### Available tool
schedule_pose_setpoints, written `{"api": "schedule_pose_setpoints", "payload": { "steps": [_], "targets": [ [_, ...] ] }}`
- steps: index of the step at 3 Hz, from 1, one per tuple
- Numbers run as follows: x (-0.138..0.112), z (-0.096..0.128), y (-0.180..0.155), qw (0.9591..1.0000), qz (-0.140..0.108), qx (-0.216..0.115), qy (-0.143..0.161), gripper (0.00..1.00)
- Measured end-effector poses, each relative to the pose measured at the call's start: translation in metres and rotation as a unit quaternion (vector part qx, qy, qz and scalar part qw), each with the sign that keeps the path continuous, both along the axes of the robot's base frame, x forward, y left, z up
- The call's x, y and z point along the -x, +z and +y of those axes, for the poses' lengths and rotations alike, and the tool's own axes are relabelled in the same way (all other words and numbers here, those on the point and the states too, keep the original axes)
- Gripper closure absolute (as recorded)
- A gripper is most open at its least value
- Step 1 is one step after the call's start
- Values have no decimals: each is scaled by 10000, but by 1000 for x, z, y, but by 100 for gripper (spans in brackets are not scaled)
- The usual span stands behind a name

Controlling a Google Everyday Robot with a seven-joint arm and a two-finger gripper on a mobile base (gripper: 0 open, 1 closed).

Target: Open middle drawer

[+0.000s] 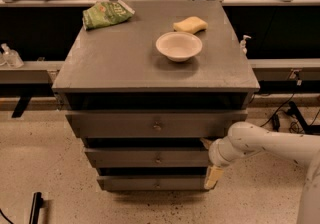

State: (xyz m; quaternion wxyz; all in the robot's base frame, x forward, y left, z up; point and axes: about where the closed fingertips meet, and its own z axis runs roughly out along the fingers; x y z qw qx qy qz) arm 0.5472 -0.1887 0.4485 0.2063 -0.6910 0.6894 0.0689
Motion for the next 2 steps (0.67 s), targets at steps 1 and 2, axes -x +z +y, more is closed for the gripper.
{"api": "schedule_pose_setpoints", "payload": {
  "steps": [1,2],
  "targets": [
    [-12,-5,-12,10000,34,26,-29,8],
    [-15,-6,-25,9999,103,46,-86,24]
  ]
}}
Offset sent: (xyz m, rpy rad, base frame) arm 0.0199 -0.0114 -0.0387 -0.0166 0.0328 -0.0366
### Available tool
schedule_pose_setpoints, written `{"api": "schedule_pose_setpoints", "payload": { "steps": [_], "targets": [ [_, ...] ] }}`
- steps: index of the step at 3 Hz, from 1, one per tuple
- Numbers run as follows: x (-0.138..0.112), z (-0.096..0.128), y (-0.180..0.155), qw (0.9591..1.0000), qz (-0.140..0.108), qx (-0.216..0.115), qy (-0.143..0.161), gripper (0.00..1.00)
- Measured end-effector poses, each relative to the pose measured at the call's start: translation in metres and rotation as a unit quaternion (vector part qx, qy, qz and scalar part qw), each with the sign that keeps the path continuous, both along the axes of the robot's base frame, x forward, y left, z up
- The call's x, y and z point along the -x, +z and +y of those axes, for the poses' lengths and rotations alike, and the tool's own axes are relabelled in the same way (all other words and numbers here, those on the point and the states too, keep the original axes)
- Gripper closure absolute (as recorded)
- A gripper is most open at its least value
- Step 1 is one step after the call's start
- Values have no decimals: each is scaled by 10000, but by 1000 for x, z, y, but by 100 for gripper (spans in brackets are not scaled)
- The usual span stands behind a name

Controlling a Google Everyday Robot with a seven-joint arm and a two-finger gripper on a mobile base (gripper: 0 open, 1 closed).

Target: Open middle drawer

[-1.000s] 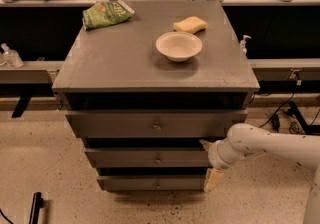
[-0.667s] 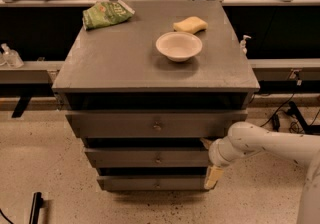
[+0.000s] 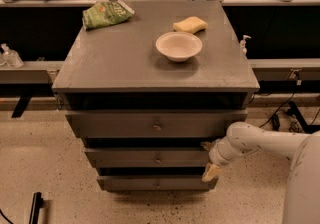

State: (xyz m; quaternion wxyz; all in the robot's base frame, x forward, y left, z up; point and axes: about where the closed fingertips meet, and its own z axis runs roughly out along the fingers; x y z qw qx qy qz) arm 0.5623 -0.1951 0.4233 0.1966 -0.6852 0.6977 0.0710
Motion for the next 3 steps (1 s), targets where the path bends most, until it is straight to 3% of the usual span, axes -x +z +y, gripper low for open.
{"api": "schedule_pose_setpoints", "payload": {
  "steps": [1,3],
  "targets": [
    [4,4,-8,10000,48,-27,2,47],
    [18,12,-2,9999,15,-125,31,48]
  ]
}}
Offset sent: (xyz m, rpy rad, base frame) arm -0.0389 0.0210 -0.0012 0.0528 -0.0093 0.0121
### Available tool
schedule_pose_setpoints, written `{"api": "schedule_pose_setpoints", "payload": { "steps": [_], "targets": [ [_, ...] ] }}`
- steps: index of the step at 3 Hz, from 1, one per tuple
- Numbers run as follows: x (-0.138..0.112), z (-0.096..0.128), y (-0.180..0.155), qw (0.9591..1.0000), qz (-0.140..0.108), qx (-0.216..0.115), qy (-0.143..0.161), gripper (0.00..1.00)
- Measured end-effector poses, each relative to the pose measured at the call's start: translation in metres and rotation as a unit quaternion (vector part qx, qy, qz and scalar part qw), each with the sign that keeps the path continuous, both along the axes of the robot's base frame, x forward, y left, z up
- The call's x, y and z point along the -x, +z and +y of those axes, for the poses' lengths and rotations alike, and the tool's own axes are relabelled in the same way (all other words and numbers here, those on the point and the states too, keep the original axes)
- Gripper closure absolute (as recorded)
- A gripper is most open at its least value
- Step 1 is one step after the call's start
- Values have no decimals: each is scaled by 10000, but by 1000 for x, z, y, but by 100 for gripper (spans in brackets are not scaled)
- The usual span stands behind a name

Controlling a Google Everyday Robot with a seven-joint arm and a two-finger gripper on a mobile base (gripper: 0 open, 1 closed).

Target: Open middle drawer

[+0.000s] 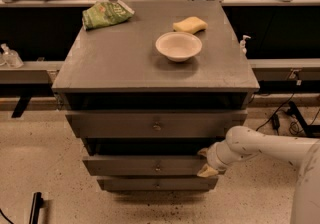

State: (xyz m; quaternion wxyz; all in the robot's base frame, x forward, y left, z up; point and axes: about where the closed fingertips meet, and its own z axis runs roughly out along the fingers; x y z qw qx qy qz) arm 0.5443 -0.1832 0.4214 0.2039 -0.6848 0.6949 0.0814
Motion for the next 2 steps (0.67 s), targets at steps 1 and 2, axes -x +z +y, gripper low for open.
{"api": "schedule_pose_setpoints", "payload": {
  "steps": [1,2],
  "targets": [
    [0,0,3,10000,0,0,0,43],
    [0,0,4,10000,0,0,0,25]
  ]
}}
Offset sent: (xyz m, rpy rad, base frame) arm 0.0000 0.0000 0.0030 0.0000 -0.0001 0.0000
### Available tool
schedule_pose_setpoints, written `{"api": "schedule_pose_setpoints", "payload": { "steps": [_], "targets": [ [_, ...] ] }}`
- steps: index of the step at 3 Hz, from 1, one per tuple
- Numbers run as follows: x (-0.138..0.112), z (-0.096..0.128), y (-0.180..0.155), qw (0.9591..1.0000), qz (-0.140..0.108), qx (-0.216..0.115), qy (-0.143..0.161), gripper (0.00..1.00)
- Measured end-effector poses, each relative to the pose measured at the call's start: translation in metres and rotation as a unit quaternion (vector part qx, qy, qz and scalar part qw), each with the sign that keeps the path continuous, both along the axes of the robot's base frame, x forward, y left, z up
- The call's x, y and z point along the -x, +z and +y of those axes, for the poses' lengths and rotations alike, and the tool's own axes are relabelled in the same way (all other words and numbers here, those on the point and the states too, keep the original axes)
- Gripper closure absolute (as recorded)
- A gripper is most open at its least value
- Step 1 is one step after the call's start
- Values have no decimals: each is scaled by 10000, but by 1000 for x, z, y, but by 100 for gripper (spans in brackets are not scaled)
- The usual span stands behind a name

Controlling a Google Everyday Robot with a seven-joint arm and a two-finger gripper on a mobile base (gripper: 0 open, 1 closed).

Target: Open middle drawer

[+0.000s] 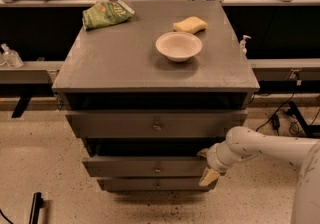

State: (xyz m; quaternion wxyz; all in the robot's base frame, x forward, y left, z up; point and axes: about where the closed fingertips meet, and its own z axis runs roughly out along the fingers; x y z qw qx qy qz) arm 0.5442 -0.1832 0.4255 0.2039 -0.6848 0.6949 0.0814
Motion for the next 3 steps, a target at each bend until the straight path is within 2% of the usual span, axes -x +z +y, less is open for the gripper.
{"api": "schedule_pose_setpoints", "payload": {
  "steps": [1,2,3],
  "targets": [
    [1,2,-2,10000,20,-7,13,0],
    [-5,2,-14,10000,31,-33,16,0],
    [-6,-1,-21,9999,-43,-102,-60,15]
  ]
}}
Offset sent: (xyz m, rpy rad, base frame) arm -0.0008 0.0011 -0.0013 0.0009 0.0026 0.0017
